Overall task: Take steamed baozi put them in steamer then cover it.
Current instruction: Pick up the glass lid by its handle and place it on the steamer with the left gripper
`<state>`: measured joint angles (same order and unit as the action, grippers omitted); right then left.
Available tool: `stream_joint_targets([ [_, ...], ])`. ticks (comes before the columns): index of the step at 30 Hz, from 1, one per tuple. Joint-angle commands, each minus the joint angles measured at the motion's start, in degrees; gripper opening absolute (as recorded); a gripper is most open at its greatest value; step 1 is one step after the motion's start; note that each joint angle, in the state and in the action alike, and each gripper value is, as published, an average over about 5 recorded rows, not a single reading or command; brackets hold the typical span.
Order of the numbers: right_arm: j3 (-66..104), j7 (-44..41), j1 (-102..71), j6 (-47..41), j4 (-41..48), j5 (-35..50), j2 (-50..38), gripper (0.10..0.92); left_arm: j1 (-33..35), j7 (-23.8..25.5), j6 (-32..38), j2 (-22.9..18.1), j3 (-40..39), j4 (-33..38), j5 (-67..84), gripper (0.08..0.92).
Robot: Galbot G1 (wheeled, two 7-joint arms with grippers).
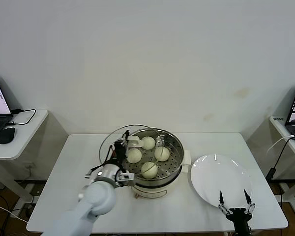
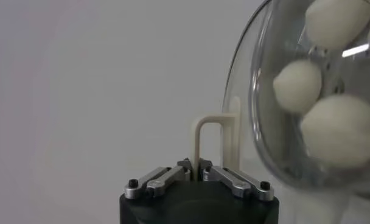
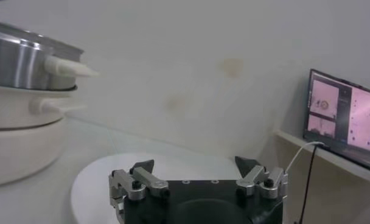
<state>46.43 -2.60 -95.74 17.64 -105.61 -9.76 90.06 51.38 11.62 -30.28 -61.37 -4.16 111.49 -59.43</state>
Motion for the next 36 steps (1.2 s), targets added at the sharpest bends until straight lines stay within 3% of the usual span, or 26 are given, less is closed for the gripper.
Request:
stream_joint_targets([
  [1, -1.0, 0.6, 0.3, 0.4, 0.6, -2.4, 0.4, 0.823, -4.7, 3.9, -2.8, -7.7, -6.7, -2.8, -8.2, 0.139],
  [15, -1.5, 0.7, 0.5, 1.3, 2.0, -2.9, 0.4, 0.823, -4.7, 4.7, -2.3, -13.5, -7.8, -7.5, -13.8, 0.139],
  [36, -1.8, 0.7, 0.6, 2.1, 3.1, -3.3, 0.4, 0.823, -2.8, 4.7, -1.3, -13.6, -6.4, -8.7, -15.5, 0.139],
])
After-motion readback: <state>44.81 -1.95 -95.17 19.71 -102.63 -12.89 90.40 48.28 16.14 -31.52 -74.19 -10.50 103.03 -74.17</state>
